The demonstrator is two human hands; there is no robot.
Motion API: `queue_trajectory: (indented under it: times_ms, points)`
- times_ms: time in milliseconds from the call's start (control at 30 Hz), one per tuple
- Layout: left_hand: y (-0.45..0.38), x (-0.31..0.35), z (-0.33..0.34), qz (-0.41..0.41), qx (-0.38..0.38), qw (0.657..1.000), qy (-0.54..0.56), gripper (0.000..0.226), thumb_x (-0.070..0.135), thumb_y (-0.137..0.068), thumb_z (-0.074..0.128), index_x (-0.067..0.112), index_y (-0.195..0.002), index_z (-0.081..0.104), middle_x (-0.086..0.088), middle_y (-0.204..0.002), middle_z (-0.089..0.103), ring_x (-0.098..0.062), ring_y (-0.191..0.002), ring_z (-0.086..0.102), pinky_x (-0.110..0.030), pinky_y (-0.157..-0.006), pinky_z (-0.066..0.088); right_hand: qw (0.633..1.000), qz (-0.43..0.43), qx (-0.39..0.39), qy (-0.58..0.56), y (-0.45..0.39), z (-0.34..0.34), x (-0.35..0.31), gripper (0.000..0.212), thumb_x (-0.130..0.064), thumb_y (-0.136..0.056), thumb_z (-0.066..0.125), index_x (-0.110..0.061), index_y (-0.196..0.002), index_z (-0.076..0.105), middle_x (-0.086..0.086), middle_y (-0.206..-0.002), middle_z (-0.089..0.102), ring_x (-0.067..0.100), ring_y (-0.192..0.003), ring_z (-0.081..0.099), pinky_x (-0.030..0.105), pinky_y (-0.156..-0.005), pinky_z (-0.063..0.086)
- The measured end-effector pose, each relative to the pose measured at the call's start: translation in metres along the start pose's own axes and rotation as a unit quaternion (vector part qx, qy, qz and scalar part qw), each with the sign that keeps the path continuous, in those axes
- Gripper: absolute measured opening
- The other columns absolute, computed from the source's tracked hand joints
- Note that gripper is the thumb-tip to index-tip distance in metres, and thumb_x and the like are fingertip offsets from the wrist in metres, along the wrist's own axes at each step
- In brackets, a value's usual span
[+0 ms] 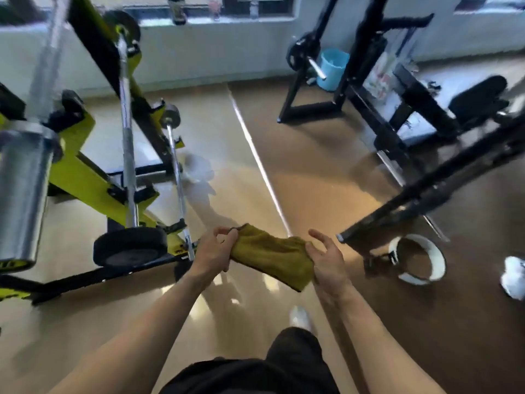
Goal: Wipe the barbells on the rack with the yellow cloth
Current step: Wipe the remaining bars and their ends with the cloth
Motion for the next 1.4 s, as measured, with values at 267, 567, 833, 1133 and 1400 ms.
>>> queue_trajectory:
  times_ms: [267, 567, 833, 1133, 1400]
  points:
    - [-0.122, 0.068, -0.002, -0.037, 0.027, 0.996, 0.073, 0.031, 0.029, -0.091, 0.068, 0.008, -0.112, 0.059, -0.011, -0.066, 0.069, -0.027, -0.051, 0.060, -0.032, -0.046, 0.046, 0.985, 0.084, -0.152, 0.007, -0.201, 0.067, -0.098, 0.050, -0.026, -0.084, 0.069, -0.005, -0.128, 0.057, 0.025, -0.122, 0.064, 0.041, -0.110, 0.064, 0.046, -0.086, 0.059]
    - [-0.205, 0.166, -0.015, -0.040, 0.236, 0.939, 0.248, 0.021, 0.025, -0.099, 0.057, 0.007, -0.109, 0.058, -0.013, -0.065, 0.065, -0.030, -0.051, 0.057, -0.034, -0.047, 0.046, 0.849, 0.326, -0.397, -0.122, -0.311, 0.206, -0.199, 0.063, -0.026, -0.085, 0.075, -0.006, -0.138, 0.049, 0.019, -0.120, 0.060, 0.034, -0.109, 0.061, 0.045, -0.110, 0.041]
    - [-0.242, 0.187, -0.085, -0.034, 0.373, 0.879, 0.294, 0.026, 0.032, -0.096, 0.060, 0.008, -0.107, 0.062, -0.013, -0.075, 0.064, -0.019, -0.052, 0.057, -0.030, -0.049, 0.048, 0.821, 0.256, -0.509, -0.027, -0.325, 0.340, -0.250, 0.059, -0.025, -0.082, 0.072, -0.001, -0.132, 0.052, 0.019, -0.114, 0.063, 0.033, -0.108, 0.060, 0.046, -0.101, 0.046]
    - [-0.247, 0.204, -0.153, -0.018, 0.392, 0.859, 0.331, 0.027, 0.016, -0.103, 0.035, 0.003, -0.092, 0.056, -0.002, -0.056, 0.047, -0.013, -0.041, 0.035, -0.023, -0.038, 0.027, 0.742, 0.187, -0.619, 0.177, -0.256, 0.485, -0.314, 0.027, -0.011, -0.089, 0.066, -0.009, -0.115, 0.056, 0.015, -0.115, 0.066, 0.032, -0.114, 0.062, 0.047, -0.093, 0.055]
    - [-0.180, 0.240, -0.172, -0.200, 0.335, 0.919, 0.048, 0.024, 0.037, -0.100, 0.051, 0.018, -0.094, 0.065, -0.001, -0.070, 0.065, -0.010, -0.053, 0.055, -0.020, -0.049, 0.044, 0.318, -0.316, -0.809, 0.379, -0.187, 0.597, -0.291, 0.039, -0.023, -0.088, 0.061, -0.013, -0.124, 0.054, -0.002, -0.119, 0.057, 0.014, -0.113, 0.053, 0.043, -0.103, 0.042]
Point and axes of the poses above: each hand's wrist, its own y-axis away from the middle knuckle, its own z-axis out of the palm, x = y × z, the point moved 3 cm from there along -y, towards the middle knuckle
